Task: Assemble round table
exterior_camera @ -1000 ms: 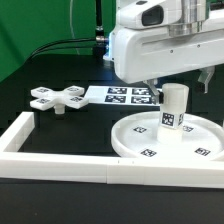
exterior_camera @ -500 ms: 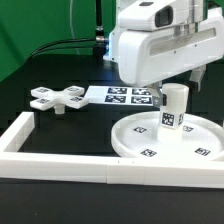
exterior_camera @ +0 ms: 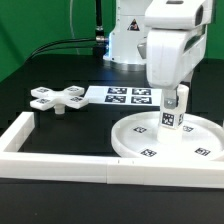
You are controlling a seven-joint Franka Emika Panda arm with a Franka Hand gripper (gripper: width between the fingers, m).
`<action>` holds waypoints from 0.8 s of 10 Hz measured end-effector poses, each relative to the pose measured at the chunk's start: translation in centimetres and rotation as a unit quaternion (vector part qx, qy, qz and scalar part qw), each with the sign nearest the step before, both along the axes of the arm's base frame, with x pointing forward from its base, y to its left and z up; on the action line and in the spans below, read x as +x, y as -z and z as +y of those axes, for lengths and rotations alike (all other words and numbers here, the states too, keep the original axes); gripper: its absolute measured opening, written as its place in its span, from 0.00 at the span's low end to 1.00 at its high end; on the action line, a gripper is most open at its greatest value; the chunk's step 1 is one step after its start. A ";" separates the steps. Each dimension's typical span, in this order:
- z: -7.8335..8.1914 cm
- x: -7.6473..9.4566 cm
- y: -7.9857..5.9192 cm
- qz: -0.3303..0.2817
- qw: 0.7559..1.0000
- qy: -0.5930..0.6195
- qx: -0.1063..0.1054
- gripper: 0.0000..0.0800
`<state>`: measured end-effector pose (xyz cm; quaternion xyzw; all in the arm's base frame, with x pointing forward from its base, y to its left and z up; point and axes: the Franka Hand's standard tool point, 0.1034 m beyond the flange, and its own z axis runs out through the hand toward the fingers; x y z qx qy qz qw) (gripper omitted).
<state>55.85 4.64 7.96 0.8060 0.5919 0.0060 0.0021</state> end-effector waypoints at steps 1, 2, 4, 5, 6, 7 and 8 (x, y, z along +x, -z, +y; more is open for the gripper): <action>0.1 0.0 0.0 -0.002 0.999 -0.052 -0.009 0.81; 0.1 0.0 0.1 -0.003 0.996 -0.087 -0.014 0.81; -0.3 0.0 0.2 -0.003 0.989 -0.149 -0.018 0.81; -0.6 0.0 0.3 -0.001 0.983 -0.185 -0.020 0.81; -0.7 0.0 0.4 0.000 0.978 -0.208 -0.023 0.81; -0.8 0.0 0.4 0.000 0.977 -0.211 -0.023 0.81; -0.8 0.0 0.4 0.000 0.977 -0.210 -0.023 0.66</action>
Offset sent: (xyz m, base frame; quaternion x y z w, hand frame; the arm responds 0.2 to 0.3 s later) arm -0.0015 -0.0021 -0.0005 0.0072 0.0054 -0.1886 0.9820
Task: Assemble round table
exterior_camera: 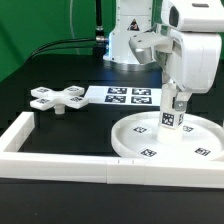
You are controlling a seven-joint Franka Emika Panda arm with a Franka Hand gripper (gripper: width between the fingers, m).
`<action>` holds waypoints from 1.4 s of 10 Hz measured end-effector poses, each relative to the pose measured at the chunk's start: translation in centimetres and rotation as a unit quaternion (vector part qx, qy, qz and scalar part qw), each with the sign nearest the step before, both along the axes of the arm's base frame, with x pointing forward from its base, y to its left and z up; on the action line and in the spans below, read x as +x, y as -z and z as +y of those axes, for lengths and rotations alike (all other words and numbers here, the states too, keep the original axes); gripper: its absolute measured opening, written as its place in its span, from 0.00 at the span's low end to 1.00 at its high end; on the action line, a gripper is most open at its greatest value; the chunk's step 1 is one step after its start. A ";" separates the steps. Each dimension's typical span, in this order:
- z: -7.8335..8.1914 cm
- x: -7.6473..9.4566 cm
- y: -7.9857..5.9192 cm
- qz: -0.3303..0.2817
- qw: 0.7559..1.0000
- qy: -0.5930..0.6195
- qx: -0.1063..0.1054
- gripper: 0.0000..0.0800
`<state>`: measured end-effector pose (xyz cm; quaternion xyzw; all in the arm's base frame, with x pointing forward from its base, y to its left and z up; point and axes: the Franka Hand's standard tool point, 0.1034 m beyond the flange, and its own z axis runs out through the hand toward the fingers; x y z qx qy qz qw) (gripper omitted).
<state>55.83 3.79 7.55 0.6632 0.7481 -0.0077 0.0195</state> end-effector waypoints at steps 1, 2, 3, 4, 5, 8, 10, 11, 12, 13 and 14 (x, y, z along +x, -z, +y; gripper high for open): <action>0.0 0.0 0.0 0.000 1.000 0.001 0.000 0.51; 0.0 0.0 0.1 0.000 1.000 0.001 0.000 0.51; 0.0 0.0 0.1 0.001 1.000 0.001 0.000 0.51; 0.0 0.0 0.1 0.000 1.000 0.005 0.000 0.51; 0.0 0.0 0.1 0.000 1.000 0.023 0.001 0.51; 0.0 -0.3 0.1 0.005 0.986 0.164 0.005 0.51; 0.0 -0.4 0.2 0.005 0.972 0.234 0.006 0.51; 0.0 -0.4 0.2 0.004 0.965 0.263 0.006 0.51; 0.0 -0.4 0.2 0.003 0.954 0.299 0.006 0.51; 0.0 -0.4 0.2 0.002 0.945 0.326 0.006 0.51; 0.1 -0.5 0.2 0.002 0.930 0.367 0.009 0.51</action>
Offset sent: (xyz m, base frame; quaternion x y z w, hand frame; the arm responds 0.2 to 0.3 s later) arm 0.0000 0.0000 0.0000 0.0000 0.0000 0.0000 1.0000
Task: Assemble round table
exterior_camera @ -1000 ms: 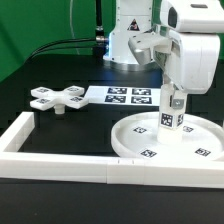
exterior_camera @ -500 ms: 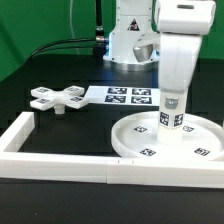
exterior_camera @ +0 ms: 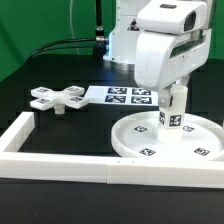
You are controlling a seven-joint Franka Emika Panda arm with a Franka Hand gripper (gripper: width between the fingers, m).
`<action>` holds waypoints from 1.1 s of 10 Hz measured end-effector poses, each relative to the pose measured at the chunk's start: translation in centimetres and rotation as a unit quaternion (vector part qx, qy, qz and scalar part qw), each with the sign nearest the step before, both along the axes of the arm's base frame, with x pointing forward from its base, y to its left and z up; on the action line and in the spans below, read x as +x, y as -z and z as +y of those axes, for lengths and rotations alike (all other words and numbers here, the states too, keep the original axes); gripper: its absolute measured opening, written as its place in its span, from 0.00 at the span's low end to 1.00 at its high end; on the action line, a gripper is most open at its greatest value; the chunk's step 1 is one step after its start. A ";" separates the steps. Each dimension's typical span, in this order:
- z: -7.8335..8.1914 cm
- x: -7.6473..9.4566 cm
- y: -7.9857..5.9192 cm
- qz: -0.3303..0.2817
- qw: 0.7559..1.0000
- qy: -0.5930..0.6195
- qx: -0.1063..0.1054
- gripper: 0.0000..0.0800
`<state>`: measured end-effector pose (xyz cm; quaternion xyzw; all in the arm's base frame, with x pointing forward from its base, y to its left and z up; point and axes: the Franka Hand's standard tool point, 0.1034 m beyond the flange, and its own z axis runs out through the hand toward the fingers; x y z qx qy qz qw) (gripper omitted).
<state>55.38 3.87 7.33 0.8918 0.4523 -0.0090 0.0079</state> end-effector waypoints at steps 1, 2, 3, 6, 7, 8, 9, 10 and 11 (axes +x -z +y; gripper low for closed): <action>0.0 0.0 0.0 0.001 0.997 0.072 0.008 0.51; 0.0 -0.1 0.0 0.002 0.991 0.134 0.012 0.51; 0.0 -0.1 0.1 0.004 0.981 0.191 0.017 0.51; -0.1 -0.1 0.1 0.006 0.942 0.334 0.023 0.51; -0.1 -0.1 0.1 0.006 0.932 0.363 0.022 0.51; -0.1 -0.1 0.1 0.006 0.926 0.376 0.022 0.51; -0.1 -0.1 0.1 0.008 0.909 0.417 0.023 0.51; -0.2 -0.1 0.1 0.008 0.890 0.455 0.025 0.51; -0.2 -0.2 0.2 0.008 0.859 0.511 0.033 0.51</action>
Offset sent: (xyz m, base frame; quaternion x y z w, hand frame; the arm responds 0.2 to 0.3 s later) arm -0.0072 -0.0030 -0.0048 0.0415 0.0025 0.3262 0.9444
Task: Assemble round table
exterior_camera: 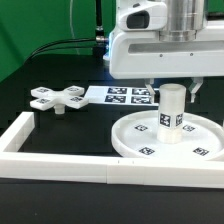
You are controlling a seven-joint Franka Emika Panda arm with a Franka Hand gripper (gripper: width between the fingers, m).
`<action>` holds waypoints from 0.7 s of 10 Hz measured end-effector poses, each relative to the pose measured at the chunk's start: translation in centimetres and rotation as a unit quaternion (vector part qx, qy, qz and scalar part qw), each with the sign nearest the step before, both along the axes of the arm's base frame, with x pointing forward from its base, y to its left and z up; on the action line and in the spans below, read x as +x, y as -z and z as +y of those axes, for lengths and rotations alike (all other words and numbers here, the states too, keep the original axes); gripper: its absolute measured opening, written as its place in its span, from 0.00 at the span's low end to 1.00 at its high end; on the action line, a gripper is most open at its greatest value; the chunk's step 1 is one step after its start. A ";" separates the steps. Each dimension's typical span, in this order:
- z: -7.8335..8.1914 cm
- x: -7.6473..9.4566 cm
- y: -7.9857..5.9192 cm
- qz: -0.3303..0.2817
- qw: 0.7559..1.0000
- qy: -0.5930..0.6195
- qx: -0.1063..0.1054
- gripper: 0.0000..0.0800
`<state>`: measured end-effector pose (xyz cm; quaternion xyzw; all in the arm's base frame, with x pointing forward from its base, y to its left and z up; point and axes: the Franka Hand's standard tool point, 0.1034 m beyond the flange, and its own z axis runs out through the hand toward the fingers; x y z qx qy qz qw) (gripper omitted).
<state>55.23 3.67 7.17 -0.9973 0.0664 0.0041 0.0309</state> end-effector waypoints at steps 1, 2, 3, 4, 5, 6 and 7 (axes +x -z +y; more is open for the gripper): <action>0.0 0.0 0.0 0.003 0.998 0.057 0.003 0.51; 0.0 -0.1 0.0 0.008 0.992 0.123 0.008 0.51; 0.2 -0.1 0.0 0.012 0.984 0.180 0.011 0.51; 0.3 -0.1 0.0 0.018 0.971 0.238 0.014 0.51; 0.4 -0.1 0.0 0.023 0.954 0.298 0.018 0.51; 0.4 -0.1 0.1 0.028 0.938 0.346 0.019 0.51; 0.5 -0.1 0.0 0.031 0.922 0.387 0.019 0.51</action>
Offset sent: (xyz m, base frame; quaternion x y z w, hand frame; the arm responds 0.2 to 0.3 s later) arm -0.0064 0.0074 -0.0023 0.0005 -0.0212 0.2913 0.9564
